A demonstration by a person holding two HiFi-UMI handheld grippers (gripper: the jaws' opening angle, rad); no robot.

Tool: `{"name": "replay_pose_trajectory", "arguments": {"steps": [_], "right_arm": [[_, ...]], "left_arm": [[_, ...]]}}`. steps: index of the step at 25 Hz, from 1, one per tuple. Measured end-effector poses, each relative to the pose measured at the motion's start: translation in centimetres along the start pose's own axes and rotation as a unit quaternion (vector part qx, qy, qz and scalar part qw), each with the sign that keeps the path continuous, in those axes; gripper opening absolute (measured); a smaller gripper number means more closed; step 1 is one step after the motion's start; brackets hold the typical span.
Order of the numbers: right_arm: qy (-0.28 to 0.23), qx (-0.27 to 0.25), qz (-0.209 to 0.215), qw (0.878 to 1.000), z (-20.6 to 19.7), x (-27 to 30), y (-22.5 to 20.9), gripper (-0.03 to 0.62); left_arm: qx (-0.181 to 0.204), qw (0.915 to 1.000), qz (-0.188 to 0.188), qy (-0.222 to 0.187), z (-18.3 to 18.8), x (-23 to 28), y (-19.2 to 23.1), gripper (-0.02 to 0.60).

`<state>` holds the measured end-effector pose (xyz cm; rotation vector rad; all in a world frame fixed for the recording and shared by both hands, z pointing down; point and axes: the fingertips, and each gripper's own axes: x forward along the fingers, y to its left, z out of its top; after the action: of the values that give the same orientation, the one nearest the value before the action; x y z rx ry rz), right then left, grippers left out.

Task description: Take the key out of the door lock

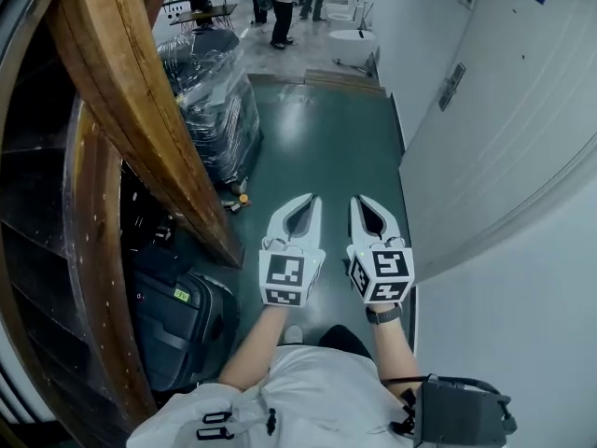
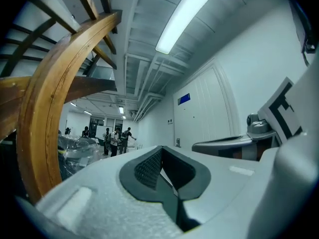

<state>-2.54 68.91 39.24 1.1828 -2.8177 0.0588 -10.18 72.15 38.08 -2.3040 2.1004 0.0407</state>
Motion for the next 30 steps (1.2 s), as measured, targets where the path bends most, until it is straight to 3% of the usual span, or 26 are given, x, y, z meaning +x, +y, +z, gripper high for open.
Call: {"name": "replay_pose_trajectory", "arguments": {"steps": [3, 9, 14, 19, 25, 30], "right_arm": [[0.037, 0.008, -0.002, 0.999, -2.6, 1.6, 0.7, 0.000], [0.047, 0.014, 0.011, 0.999, -3.7, 5.7, 0.2, -0.006], [0.065, 0.022, -0.003, 0.998, -4.9, 10.3, -3.1, -0.006], [0.026, 0.013, 0.003, 1.000, -2.0, 16.9, -7.5, -0.006], [0.006, -0.022, 0.009, 1.000, 0.6, 23.4, -13.5, -0.008], [0.012, -0.024, 0.001, 1.000, -0.4, 27.1, -18.7, -0.008]], "left_arm": [[-0.043, 0.9985, -0.010, 0.033, -2.6, 1.1, 1.6, 0.003], [-0.054, 0.9974, -0.018, 0.043, -4.3, 4.0, 3.3, 0.003], [-0.048, 0.9975, -0.016, 0.048, -5.3, 8.6, 4.9, 0.003], [-0.031, 0.9987, -0.040, 0.003, -2.8, 15.9, 6.2, 0.003], [0.009, 0.9970, -0.069, 0.033, -2.5, 25.1, 6.3, 0.003], [0.003, 0.9965, -0.067, 0.051, -4.4, 30.5, 5.6, 0.003]]}}
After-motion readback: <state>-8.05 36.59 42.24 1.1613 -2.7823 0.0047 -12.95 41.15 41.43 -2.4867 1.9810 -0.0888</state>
